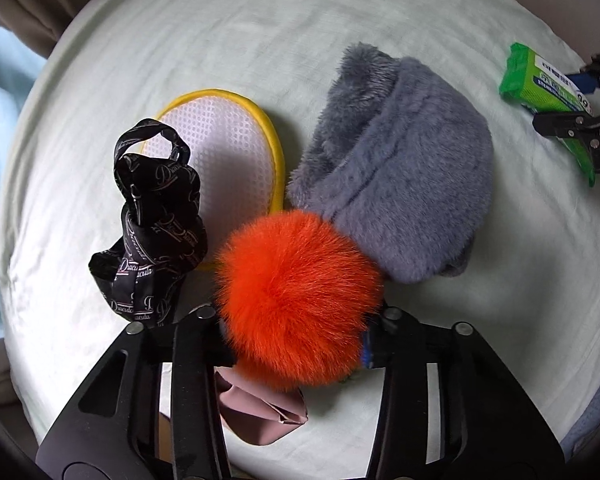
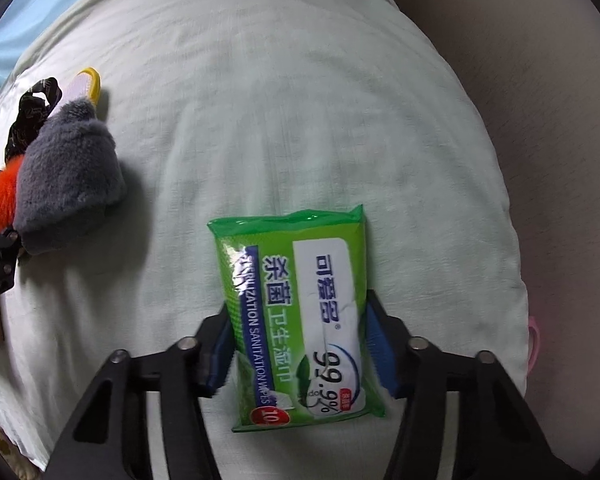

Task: Organize soft objects
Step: 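Grasp the orange pompom with the left tool while the right tool grasps the green wipes pack, then carry the orange pompom and green wipes pack into the box and release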

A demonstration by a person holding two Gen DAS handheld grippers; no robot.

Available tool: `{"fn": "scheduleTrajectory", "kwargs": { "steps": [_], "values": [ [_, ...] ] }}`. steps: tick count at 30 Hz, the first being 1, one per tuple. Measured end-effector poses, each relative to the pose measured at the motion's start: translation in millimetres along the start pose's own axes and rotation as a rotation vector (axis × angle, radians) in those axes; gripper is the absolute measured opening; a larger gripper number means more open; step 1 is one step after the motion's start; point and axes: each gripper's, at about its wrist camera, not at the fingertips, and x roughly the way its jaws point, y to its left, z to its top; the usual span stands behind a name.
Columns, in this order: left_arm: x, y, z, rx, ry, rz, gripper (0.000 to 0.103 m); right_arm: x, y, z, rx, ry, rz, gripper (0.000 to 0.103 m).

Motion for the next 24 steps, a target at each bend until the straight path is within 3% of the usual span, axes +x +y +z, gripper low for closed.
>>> {"fn": "scheduleTrajectory", "kwargs": {
  "steps": [6, 13, 24],
  "values": [
    [-9, 8, 2, -0.035, -0.009, -0.001, 0.034, -4, 4, -5, 0.006, -0.01, 0.012, 0.036],
    [-36, 4, 1, -0.053, -0.027, 0.012, 0.034, -24, -4, -2, 0.023, -0.043, 0.04, 0.036],
    [-113, -5, -4, -0.153, -0.107, 0.056, 0.034, -103, 0, -9, 0.009, -0.141, 0.072, 0.036]
  ]
}}
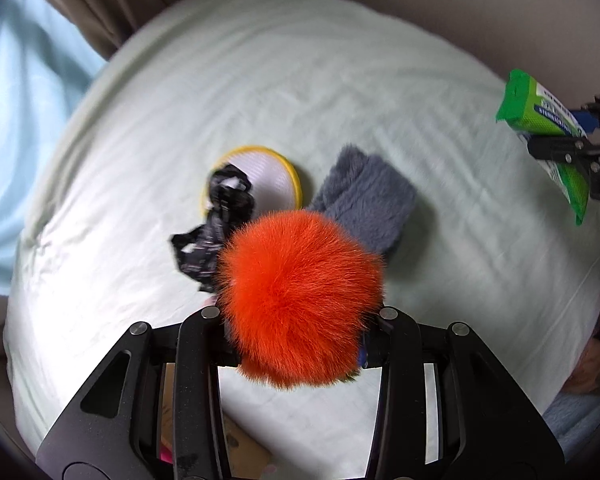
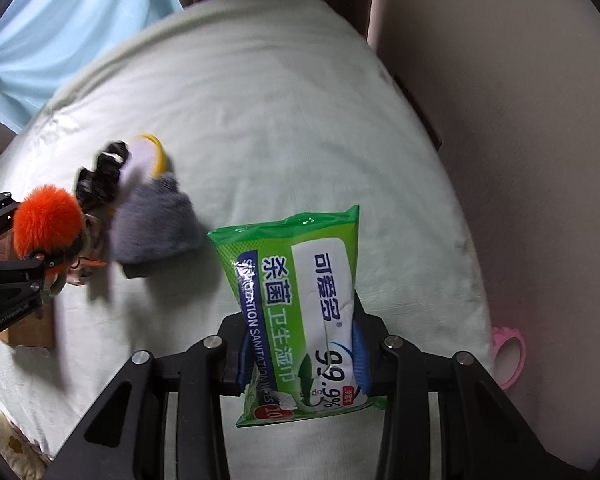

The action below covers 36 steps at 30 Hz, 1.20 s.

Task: Organize soft objects
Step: 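Carry the orange pompom and green wipes pack into the box and release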

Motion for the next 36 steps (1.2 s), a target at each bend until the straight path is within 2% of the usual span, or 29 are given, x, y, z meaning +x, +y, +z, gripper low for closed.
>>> {"fn": "scheduleTrajectory", "kwargs": {
  "steps": [9, 18, 23, 28, 36],
  "values": [
    [-93, 11, -12, -0.163, -0.105, 0.039, 0.034, -83, 28, 9, -0.102, -0.099, 0.026, 0.036],
    [-182, 43, -54, -0.355, -0.16, 0.064, 0.034, -156, 81, 13, -0.174, -0.182, 0.098, 0.036],
    [-217, 80, -94, -0.455, -0.197, 0.093, 0.034, -192, 131, 14, -0.206, -0.23, 0.17, 0.036],
    [-251, 126, -141, -0.537, -0.233, 0.116, 0.034, -219, 195, 10, -0.263, -0.27, 0.195, 0.036],
    [-274, 208, -217, -0.642, -0.237, 0.152, 0.034, -226, 301, 5, -0.289, -0.244, 0.268, 0.036]
  ]
}}
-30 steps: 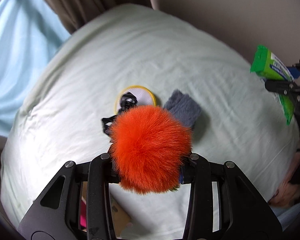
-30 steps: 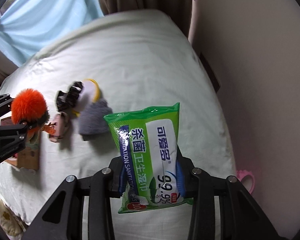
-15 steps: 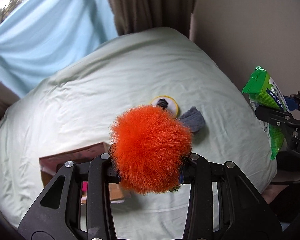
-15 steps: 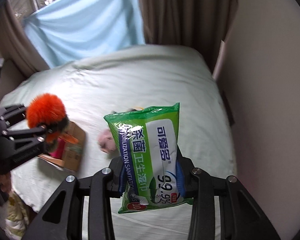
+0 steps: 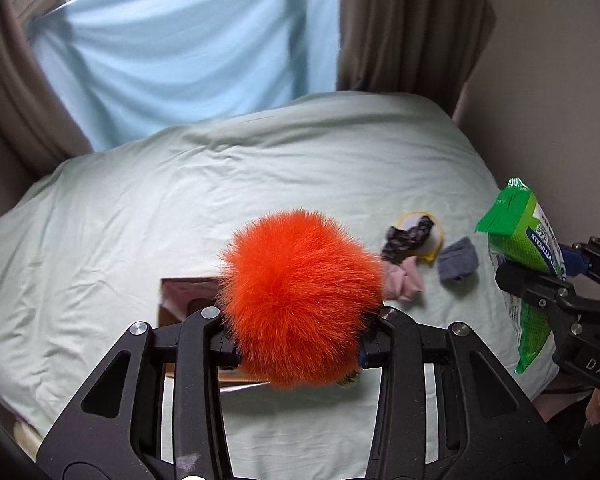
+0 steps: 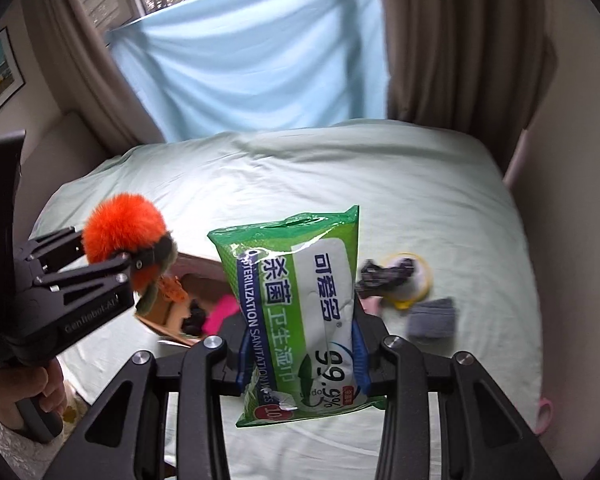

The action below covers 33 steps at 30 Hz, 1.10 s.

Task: Organize soft objects
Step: 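Carry the orange pompom and green wipes pack into the box and release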

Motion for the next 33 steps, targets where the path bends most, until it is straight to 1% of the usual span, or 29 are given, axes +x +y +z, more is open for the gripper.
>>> {"fn": "scheduleTrajectory", "kwargs": {
  "steps": [3, 9, 15, 18, 21, 25, 29, 33],
  "values": [
    [8, 36, -9, -0.029, 0.022, 0.01, 0.034, 17, 32, 4, -0.011, 0.02, 0.012, 0.036],
    [47, 104, -34, -0.055, 0.098, 0.0, 0.034, 63, 85, 12, -0.007, 0.069, 0.003, 0.036],
    [103, 142, -50, -0.056, 0.179, -0.011, 0.034, 115, 123, 8, 0.026, 0.136, -0.014, 0.036],
    [128, 158, -56, -0.051, 0.22, -0.01, 0.034, 140, 135, 5, 0.044, 0.176, -0.019, 0.036],
    [150, 167, -64, -0.054, 0.259, -0.014, 0.034, 163, 137, 2, 0.065, 0.216, -0.021, 0.036],
    [181, 171, -76, -0.052, 0.319, -0.018, 0.034, 190, 133, -2, 0.096, 0.263, -0.027, 0.036],
    [204, 167, -86, -0.05, 0.369, -0.023, 0.034, 218, 115, -9, 0.167, 0.318, -0.036, 0.036],
    [223, 160, -93, -0.033, 0.416, -0.013, 0.034, 247, 98, -17, 0.232, 0.381, -0.047, 0.036]
  ]
}}
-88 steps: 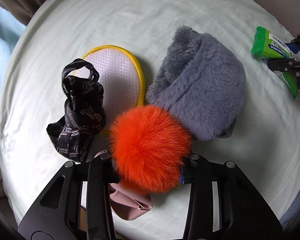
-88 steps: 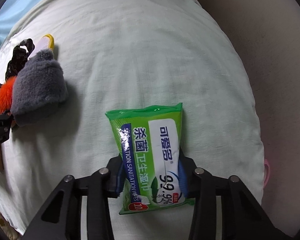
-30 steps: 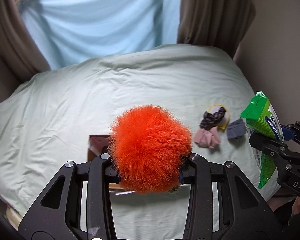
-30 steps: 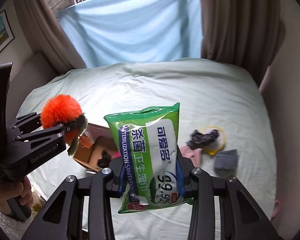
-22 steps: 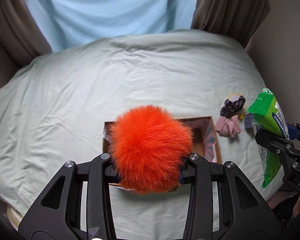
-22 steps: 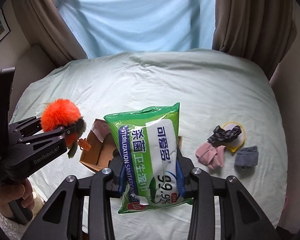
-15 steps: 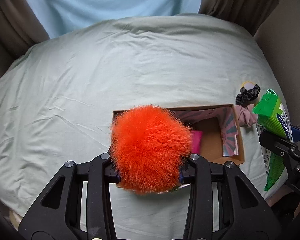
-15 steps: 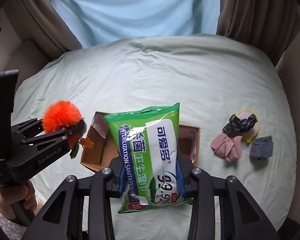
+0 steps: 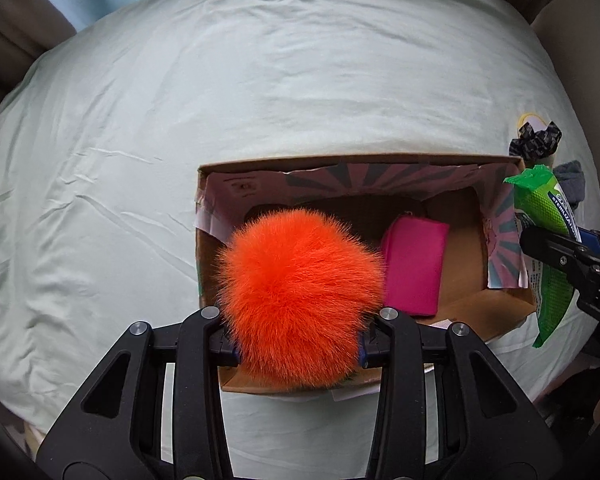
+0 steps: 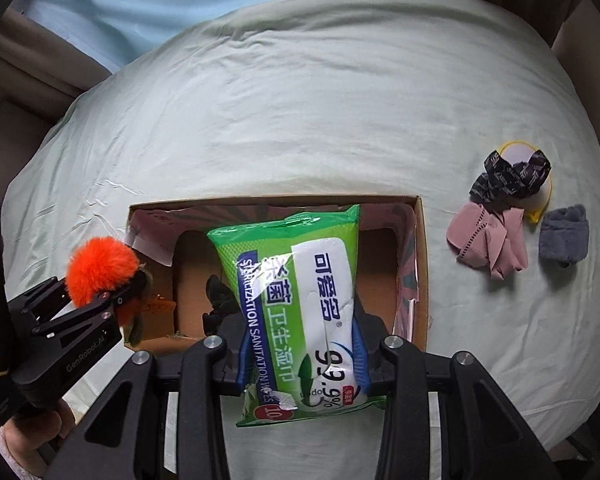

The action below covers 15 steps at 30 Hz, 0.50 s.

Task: Organize soft objects
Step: 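Carry the orange pompom and green wipes pack into the box and release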

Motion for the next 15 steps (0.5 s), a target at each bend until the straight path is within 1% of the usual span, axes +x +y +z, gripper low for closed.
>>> {"fn": "scheduleTrajectory", "kwargs": {
  "steps": [4, 6, 7, 8, 9, 10, 11, 15],
  "values": [
    [13, -7, 4, 0.018, 0.032, -0.008, 0.034, 21, -13, 7, 0.053, 0.049, 0.004, 0.036],
    [13, -14, 6, 0.045, 0.012, -0.046, 0.037, 29, -19, 11, 0.078, 0.068, 0.002, 0.036],
    [10, -17, 6, 0.06, -0.004, -0.049, 0.052, 31, -20, 12, 0.084, 0.07, -0.002, 0.038],
    [8, -20, 6, 0.072, -0.01, -0.035, 0.085, 34, -22, 14, 0.087, 0.068, 0.007, 0.044],
    [6, -22, 7, 0.082, -0.016, -0.018, 0.101, 35, -22, 15, 0.09, 0.061, 0.021, 0.06],
    [4, -23, 7, 0.089, -0.029, -0.008, 0.102, 36, -24, 15, 0.096, 0.044, 0.04, 0.074],
    [4, -23, 6, 0.097, -0.026, -0.015, 0.103, 34, -24, 16, 0.096, 0.033, 0.045, 0.102],
    [6, -18, -1, 0.094, -0.007, -0.014, 0.103, 30, -30, 14, 0.102, 0.005, 0.068, 0.103]
  ]
}}
